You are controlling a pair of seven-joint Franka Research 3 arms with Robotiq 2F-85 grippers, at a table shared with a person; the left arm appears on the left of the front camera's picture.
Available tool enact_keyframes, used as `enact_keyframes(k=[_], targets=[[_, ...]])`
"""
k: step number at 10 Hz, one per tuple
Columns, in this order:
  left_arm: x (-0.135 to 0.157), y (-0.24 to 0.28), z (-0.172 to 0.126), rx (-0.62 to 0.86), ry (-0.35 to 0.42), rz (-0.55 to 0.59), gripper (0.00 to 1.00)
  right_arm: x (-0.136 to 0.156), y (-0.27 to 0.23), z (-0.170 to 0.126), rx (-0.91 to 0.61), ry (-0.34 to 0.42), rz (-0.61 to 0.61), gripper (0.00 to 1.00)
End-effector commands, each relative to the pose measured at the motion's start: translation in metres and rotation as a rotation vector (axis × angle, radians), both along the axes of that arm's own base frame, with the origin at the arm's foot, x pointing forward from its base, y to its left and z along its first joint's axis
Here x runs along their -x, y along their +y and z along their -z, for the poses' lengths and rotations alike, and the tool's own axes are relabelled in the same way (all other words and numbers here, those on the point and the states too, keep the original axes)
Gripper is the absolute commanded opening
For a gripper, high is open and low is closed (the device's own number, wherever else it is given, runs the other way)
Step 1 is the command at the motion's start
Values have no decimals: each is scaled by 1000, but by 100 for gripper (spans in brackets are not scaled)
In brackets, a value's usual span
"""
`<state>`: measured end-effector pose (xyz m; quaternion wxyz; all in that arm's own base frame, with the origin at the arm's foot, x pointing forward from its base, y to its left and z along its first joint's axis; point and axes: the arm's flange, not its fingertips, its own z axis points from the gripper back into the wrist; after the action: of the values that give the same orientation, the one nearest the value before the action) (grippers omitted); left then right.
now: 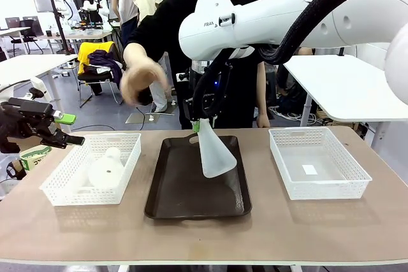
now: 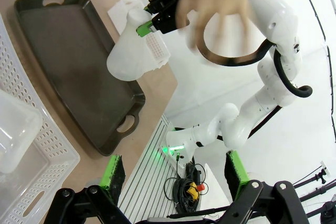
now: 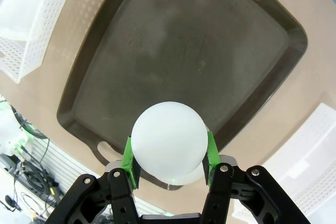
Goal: Prepare the laboratory tools.
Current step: Place the picked Big flask upright in the Handle tray as instructed by the person.
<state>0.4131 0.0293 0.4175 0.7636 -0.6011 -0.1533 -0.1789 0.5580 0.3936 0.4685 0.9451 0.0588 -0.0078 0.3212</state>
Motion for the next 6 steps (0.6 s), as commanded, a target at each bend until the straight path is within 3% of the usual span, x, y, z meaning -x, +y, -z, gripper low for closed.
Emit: enact_keyframes(k=[1,6], targets=[[0,1,-2,15,-16,4,100,1,-1,1,-4,-7,2,0],[0,1,-2,15,-16,4,100,1,-1,1,-4,-7,2,0]])
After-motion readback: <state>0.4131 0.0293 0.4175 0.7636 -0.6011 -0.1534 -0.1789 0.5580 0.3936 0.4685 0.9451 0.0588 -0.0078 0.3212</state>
